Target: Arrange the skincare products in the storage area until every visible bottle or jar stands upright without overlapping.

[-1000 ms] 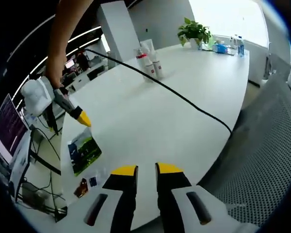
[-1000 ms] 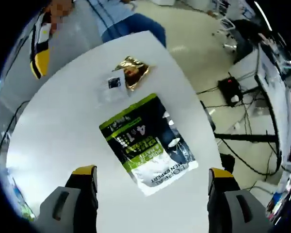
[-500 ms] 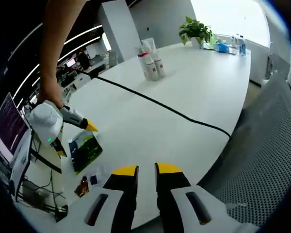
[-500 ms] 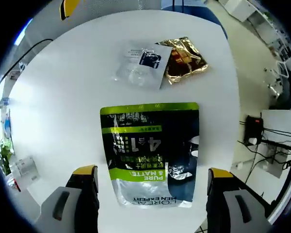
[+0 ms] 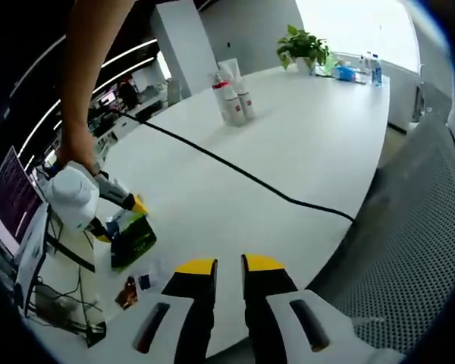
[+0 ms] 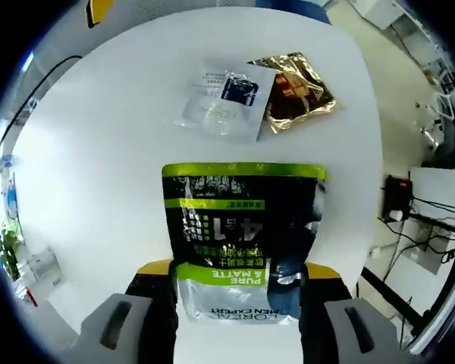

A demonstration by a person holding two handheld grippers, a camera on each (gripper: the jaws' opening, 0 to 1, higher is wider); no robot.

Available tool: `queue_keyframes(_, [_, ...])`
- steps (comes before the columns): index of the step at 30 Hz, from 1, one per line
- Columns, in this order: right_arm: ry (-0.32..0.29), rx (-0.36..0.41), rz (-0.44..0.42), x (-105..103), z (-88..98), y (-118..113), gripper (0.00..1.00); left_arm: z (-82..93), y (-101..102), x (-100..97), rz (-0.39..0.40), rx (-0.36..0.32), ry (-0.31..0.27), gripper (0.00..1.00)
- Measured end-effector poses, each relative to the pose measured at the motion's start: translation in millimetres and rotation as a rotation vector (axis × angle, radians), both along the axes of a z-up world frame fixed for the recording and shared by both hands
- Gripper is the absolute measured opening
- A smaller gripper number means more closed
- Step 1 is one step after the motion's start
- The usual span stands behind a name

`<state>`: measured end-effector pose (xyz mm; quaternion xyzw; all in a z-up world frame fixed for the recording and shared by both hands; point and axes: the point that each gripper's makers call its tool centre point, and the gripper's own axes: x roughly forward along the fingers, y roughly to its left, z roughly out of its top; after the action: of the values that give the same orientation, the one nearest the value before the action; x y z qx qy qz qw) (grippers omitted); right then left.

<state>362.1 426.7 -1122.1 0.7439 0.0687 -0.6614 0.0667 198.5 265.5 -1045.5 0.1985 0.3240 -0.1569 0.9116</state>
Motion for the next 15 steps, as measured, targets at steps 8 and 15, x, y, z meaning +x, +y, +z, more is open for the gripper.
queue_keyframes(8, [0.004, -0.011, -0.048, 4, 1.2, -23, 0.18, -0.1, 0, -0.2, -0.002, 0.006, 0.001, 0.09])
queue_keyframes(15, [-0.003, 0.055, -0.102, 6, 2.3, -32, 0.0, 0.6, 1, 0.4, -0.002, 0.011, -0.005, 0.1])
